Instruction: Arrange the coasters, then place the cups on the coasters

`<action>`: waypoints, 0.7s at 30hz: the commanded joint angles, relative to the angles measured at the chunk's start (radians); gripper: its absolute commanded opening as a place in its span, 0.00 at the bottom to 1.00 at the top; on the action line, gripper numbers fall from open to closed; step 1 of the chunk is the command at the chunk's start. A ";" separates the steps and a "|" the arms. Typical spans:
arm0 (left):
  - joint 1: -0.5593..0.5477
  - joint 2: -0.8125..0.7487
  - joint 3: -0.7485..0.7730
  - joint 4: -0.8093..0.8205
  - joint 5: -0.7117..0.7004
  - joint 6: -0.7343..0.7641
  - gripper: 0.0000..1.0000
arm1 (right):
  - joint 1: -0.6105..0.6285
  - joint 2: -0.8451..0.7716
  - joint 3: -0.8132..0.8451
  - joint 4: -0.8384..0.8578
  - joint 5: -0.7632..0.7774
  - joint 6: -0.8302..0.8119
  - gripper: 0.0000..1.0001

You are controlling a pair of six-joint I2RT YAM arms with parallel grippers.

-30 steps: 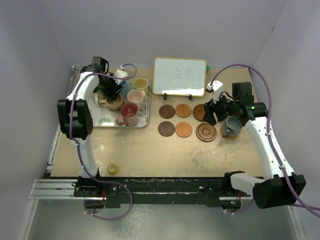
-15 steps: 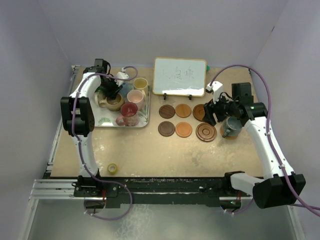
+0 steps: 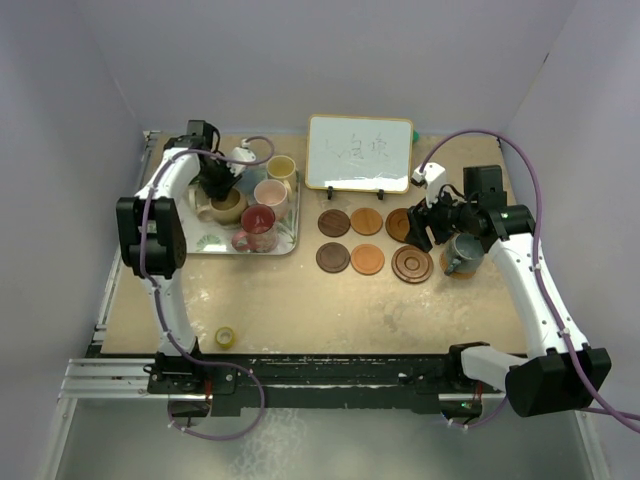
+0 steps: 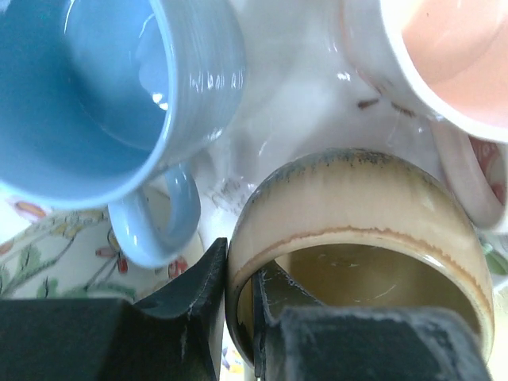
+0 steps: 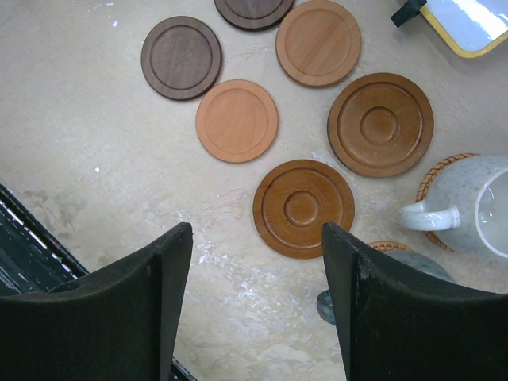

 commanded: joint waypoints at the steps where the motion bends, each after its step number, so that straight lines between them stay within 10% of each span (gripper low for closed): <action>1: 0.002 -0.193 -0.012 0.014 -0.055 -0.015 0.03 | 0.000 -0.004 0.004 0.017 -0.020 0.006 0.69; 13: -0.015 -0.540 -0.103 0.031 -0.177 -0.174 0.03 | 0.000 -0.007 -0.001 0.041 -0.015 0.030 0.69; 21: -0.214 -0.740 -0.212 0.130 -0.238 -0.404 0.03 | 0.001 -0.023 -0.007 0.104 -0.027 0.097 0.69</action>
